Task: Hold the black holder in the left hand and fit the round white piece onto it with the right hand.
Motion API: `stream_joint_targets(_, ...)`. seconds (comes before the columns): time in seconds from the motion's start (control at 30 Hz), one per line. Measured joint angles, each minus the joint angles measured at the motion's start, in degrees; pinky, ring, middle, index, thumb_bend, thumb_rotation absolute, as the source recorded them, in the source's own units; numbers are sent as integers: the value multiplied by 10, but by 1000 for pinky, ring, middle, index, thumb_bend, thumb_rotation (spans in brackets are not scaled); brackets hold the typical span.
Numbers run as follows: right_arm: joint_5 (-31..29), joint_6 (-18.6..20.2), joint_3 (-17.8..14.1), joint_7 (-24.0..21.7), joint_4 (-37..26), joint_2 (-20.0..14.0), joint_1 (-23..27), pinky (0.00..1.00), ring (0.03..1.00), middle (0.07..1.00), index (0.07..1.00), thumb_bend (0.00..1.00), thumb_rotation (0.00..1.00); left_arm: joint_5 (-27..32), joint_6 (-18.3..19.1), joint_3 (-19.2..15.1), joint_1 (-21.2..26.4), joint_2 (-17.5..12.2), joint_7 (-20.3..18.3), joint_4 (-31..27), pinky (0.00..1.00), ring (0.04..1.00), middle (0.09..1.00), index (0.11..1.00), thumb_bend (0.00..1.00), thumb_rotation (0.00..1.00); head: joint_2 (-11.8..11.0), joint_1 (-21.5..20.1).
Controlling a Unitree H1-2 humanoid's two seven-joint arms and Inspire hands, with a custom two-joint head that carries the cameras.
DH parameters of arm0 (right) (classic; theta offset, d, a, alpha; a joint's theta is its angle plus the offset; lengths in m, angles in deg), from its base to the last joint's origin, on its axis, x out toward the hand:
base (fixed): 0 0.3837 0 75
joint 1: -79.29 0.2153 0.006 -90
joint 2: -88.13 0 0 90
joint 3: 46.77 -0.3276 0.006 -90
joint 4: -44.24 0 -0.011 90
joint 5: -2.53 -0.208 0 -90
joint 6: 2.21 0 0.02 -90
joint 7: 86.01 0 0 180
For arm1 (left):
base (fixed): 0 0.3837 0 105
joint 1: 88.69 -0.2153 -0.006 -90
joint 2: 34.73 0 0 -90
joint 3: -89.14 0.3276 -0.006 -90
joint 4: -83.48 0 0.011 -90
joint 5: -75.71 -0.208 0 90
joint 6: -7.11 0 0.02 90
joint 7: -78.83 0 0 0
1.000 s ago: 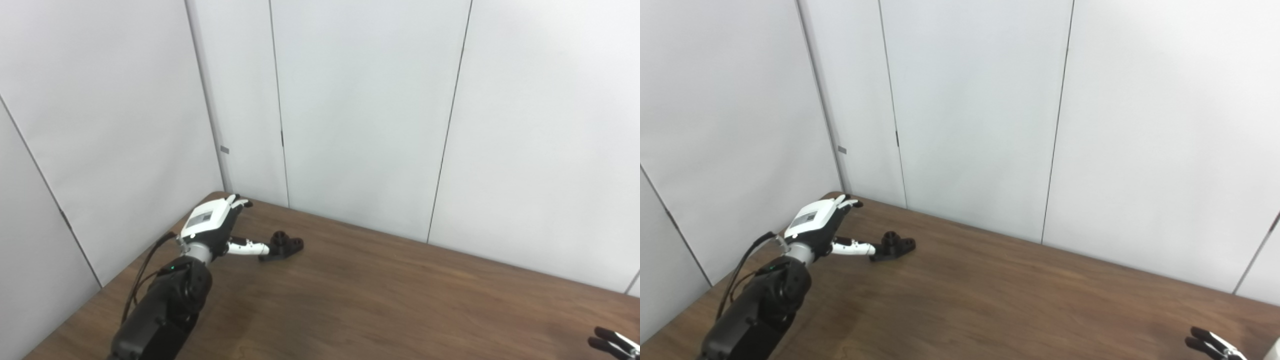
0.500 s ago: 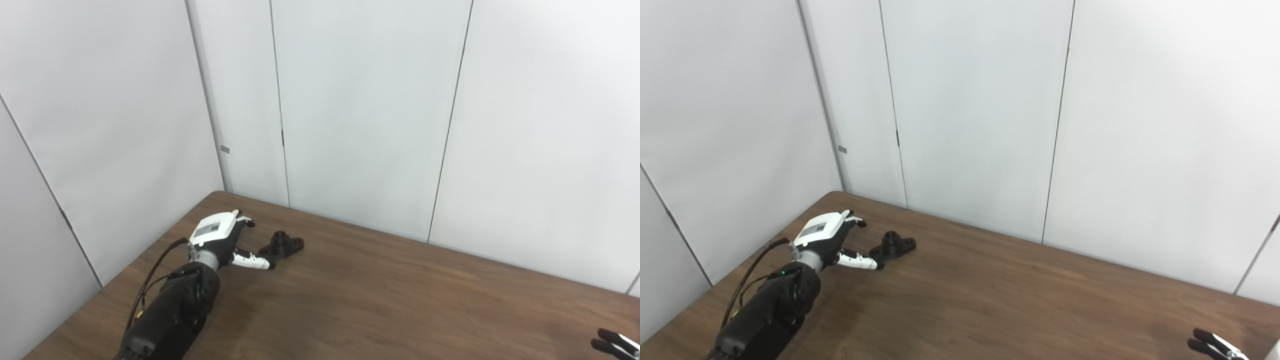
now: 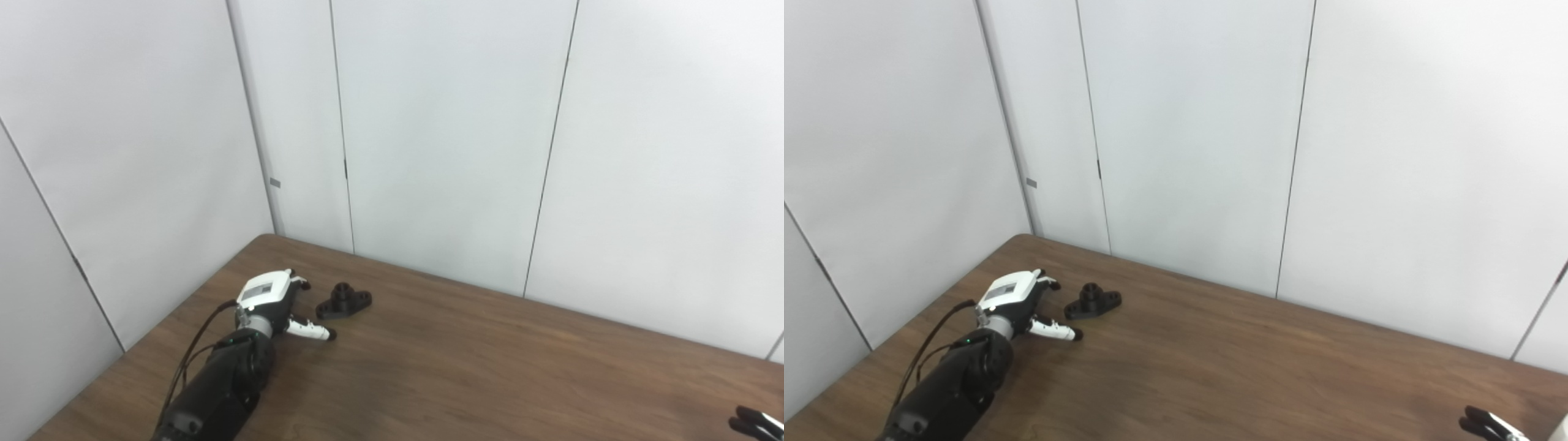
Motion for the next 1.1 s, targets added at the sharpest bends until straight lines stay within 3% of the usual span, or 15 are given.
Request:
stream_joint_targets(0.17, 0, 4, 0, -4, -5, 0, -1, 484, 649, 781, 788, 691, 143, 29, -1, -12, 4, 20, 6, 2, 978, 1000, 1000, 825, 948, 391, 4, -2)
stream_joint_targets(0.27, 0, 6, 0, -4, -8, 0, -3, 485, 647, 783, 792, 671, 94, 56, -5, -29, 6, 37, 12, 9, 972, 1000, 1000, 801, 941, 368, 4, -3)
stream_joint_targets(0.47, 0, 15, 0, -6, -15, 0, -4, 500, 657, 789, 797, 667, 85, 89, -18, -43, 13, 52, 47, 27, 926, 1000, 991, 784, 908, 367, 9, -7)
stream_joint_targets(0.57, 1, 16, 0, -6, -19, 0, -4, 493, 651, 786, 796, 667, 86, 88, -27, -38, 16, 52, 64, 40, 912, 1000, 983, 775, 878, 359, 9, -7)
stream_joint_targets(0.73, 3, 18, 0, -6, -19, 0, -4, 496, 651, 788, 794, 662, 84, 50, -25, 0, 22, 50, 92, 64, 933, 1000, 978, 772, 856, 333, 11, -8)
stream_joint_targets(1.1, 2, 24, -2, -6, -24, 0, -5, 532, 669, 800, 796, 653, 64, 48, -23, 6, 22, 49, 110, 81, 925, 1000, 980, 780, 858, 329, 15, -5)
